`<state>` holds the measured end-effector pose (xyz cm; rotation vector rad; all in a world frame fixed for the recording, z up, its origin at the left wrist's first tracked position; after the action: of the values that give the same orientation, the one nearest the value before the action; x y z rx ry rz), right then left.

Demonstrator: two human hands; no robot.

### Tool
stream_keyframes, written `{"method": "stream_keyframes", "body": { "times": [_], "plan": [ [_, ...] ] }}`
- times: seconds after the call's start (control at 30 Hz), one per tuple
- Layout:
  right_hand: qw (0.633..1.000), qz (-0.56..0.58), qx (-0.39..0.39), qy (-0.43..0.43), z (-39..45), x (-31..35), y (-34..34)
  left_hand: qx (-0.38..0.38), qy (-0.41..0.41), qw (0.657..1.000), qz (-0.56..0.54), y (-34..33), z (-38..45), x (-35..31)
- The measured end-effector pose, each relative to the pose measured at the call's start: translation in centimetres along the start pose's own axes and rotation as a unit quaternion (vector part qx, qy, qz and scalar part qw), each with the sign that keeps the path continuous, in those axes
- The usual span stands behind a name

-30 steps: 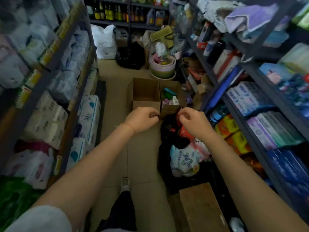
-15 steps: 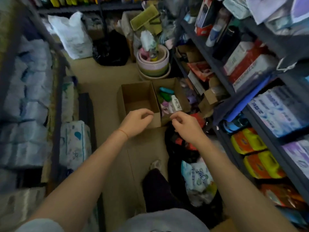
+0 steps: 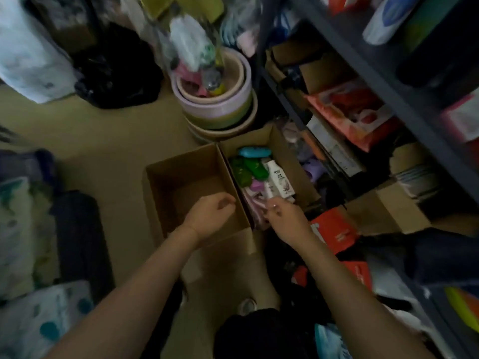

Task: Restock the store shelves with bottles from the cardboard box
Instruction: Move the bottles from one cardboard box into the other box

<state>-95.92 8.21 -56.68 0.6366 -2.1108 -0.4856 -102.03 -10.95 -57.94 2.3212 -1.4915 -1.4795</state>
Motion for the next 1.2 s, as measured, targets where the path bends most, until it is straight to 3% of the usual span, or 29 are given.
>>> {"method": "stream_keyframes", "body": {
  "times": [0.2,0.43,0.57,0.73,0.9,1.2],
  "plan": [
    [0.997,0.051,-0.03,-0.044,17.6,-8.7,-6.5,0.011,-0.019,0.996,0.089,-4.9,18.9,9.6],
    [0.993,-0.009,-0.107,-0.042,35.7,-15.6,-11.3,-0.049,0.003,0.994,0.096,-6.7,33.3,16.9],
    [0.98,-0.104,-0.163,-0.046,42.0,-15.8,-11.3,-0.06,-0.076,0.995,0.007,-7.9,35.6,18.2],
    [0.963,-0.232,-0.032,-0.135,47.9,-17.1,-13.4,-0.086,-0.106,0.99,-0.045,-8.4,36.2,18.7],
    [0.943,-0.253,0.029,-0.213,49.9,-17.3,-12.9,-0.085,-0.123,0.987,-0.053,-8.3,36.3,19.0],
    [0.935,-0.277,0.056,-0.214,49.6,-17.5,-13.0,-0.063,-0.105,0.991,-0.06,-7.9,36.3,19.0]
  ]
}}
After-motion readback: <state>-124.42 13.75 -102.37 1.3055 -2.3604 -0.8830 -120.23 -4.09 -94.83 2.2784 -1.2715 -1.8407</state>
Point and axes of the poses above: each hand's wrist, its own z-axis towards the middle knuckle, its own y-axis out of the back of the hand, x = y × z, the point moved 7 cm from there along z, towards the middle knuckle, and after that the axes turned 7 degrees about x, right-handed, at the moved point
